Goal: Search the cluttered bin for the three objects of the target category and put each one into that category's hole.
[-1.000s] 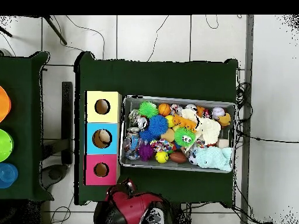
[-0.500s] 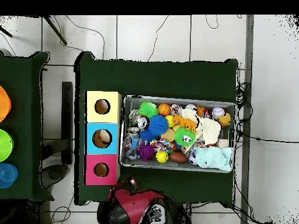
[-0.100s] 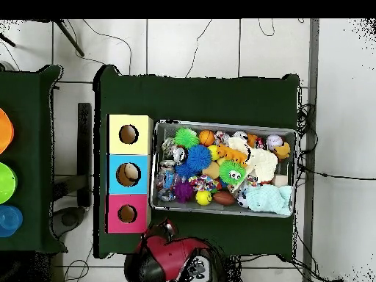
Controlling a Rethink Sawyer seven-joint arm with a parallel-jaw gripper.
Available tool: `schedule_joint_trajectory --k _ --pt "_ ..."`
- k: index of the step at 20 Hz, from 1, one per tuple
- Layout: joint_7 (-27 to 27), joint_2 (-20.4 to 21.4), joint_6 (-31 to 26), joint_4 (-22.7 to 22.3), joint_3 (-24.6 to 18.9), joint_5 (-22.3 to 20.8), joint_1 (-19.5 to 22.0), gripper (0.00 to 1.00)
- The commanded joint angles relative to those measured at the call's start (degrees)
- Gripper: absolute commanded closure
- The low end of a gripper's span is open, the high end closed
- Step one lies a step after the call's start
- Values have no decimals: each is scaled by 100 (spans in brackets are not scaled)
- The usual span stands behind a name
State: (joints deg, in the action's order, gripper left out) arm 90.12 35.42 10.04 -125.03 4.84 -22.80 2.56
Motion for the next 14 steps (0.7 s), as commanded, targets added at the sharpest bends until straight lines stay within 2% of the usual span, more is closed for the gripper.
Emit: schedule_joint_trajectory --k 1,7,14 --pt "504 119 -196 962 -476 -170 455 0" --pt "423 116 -400 1074 -658 -158 639 0" --pt "365 50 -724 1258 -692 -64 642 0"
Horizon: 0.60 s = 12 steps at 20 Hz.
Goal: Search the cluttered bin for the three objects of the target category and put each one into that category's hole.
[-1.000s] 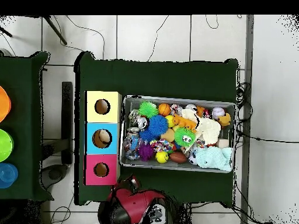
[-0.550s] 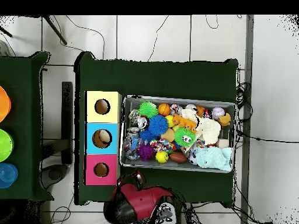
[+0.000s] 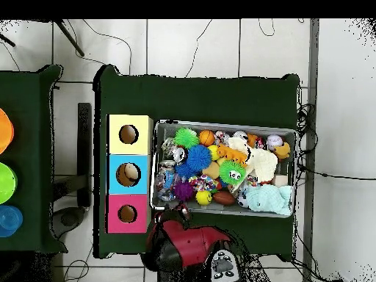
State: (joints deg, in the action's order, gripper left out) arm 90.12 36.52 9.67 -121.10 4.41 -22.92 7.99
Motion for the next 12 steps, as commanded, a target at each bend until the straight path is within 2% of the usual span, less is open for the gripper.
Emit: schedule_joint_trajectory --k 1,6,12 --pt "358 -110 -789 931 -635 0 80 0" --pt "575 -424 -809 1234 -424 277 -165 0" --pt "794 -553 -667 1230 -409 397 -226 0"
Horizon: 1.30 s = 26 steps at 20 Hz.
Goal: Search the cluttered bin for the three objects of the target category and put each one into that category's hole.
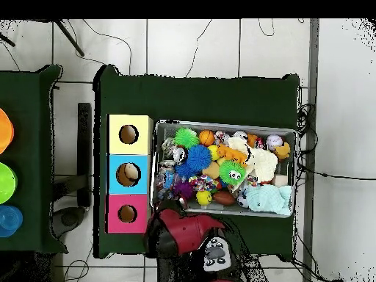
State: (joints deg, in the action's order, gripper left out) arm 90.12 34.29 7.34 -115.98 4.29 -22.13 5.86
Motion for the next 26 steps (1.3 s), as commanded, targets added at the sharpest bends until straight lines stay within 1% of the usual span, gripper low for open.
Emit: schedule_joint_trajectory --k 1,2,4,6,9,12,17,20,22,24,26 --pt "788 -342 -427 702 -451 296 22 0" --pt "782 -354 -419 686 -504 273 57 0" --pt "557 -356 -608 736 -577 107 60 0" --pt "235 -416 -845 807 -567 -129 -9 0" --pt "-75 -469 -1212 923 -486 -289 -135 0" --pt "-254 -486 -1543 1015 -539 -393 -130 0" --pt "-384 -497 -1847 1130 -625 -677 -129 0" --pt "-517 -378 -1825 1080 -690 -978 -97 0" --pt "-529 -298 -1861 1085 -636 -1139 -164 0" --pt "-615 -192 -2012 1107 -595 -1294 -218 0" --pt "-670 -1 -2179 1092 -628 -1364 -202 0"
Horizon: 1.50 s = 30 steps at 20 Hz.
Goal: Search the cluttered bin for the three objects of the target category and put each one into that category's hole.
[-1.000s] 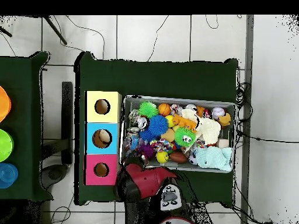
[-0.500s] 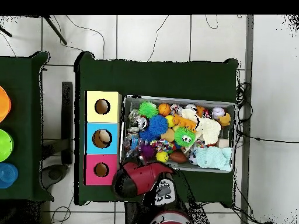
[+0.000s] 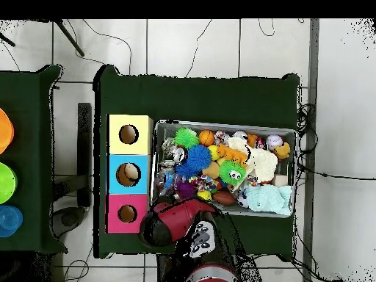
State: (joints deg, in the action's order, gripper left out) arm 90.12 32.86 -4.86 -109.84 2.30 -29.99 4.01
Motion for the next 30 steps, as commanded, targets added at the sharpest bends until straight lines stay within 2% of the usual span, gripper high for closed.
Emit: schedule_joint_trajectory --k 1,5,9,12,16,18,21,26,30 --pt "-729 210 -1013 482 -496 -640 8 0" --pt "-969 483 -1256 485 -804 -844 130 0" --pt "-851 520 -1534 542 -740 -972 10 0" --pt "-771 607 -1708 610 -846 -962 -3 0" --pt "-909 690 -1253 573 -1320 -1276 272 0" --pt "-874 722 -1251 575 -1341 -1365 271 0" --pt "-682 731 -1070 621 -1361 -1552 254 0" --pt "-57 767 -569 730 -1146 -1748 70 0" --pt "101 728 -441 811 -1008 -1907 -59 0"
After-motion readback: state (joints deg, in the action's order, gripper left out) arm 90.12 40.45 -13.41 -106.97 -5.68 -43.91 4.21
